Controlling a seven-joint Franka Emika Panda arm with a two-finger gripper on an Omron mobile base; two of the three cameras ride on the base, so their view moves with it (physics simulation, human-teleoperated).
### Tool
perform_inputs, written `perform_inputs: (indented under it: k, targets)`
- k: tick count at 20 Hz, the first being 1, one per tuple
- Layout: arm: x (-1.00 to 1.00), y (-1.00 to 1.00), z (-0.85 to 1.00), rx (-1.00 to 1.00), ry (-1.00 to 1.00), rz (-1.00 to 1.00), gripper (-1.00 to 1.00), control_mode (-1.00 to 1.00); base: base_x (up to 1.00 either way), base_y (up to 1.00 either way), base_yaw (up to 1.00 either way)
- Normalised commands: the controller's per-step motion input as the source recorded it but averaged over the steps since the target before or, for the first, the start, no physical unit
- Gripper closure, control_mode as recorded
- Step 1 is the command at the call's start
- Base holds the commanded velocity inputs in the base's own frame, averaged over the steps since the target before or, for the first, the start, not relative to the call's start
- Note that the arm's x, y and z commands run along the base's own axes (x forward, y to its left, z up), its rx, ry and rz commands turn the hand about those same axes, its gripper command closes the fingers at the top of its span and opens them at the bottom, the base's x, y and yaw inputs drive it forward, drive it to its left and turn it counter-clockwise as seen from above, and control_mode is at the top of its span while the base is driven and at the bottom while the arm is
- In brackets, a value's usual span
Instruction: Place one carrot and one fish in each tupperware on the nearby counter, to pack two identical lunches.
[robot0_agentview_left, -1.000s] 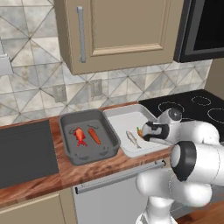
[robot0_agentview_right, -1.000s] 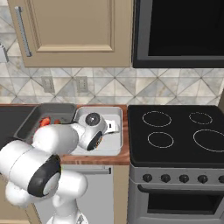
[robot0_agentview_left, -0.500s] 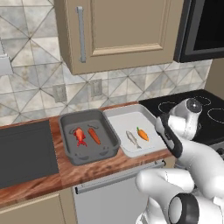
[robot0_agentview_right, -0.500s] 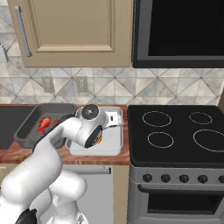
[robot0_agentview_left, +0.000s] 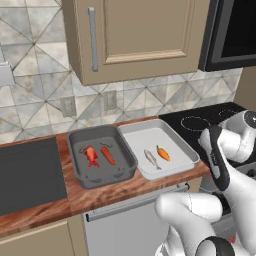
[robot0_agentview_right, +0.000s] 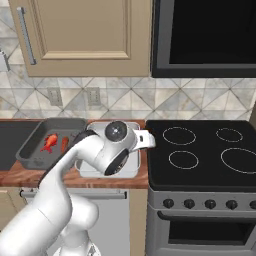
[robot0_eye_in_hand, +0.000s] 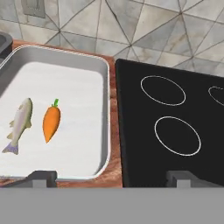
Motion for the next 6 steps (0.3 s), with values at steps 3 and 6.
perform_inputs:
  k: [3,6]
  targets:
    - [-0.6,-0.66,0.0,0.0,-0.04,0.0,-1.0,-1.0,0.0,0.0,0.0]
    - [-0.38,-0.25,0.0,0.0,-0.03,0.0,-1.0,-1.0,0.0,0.0,0.0]
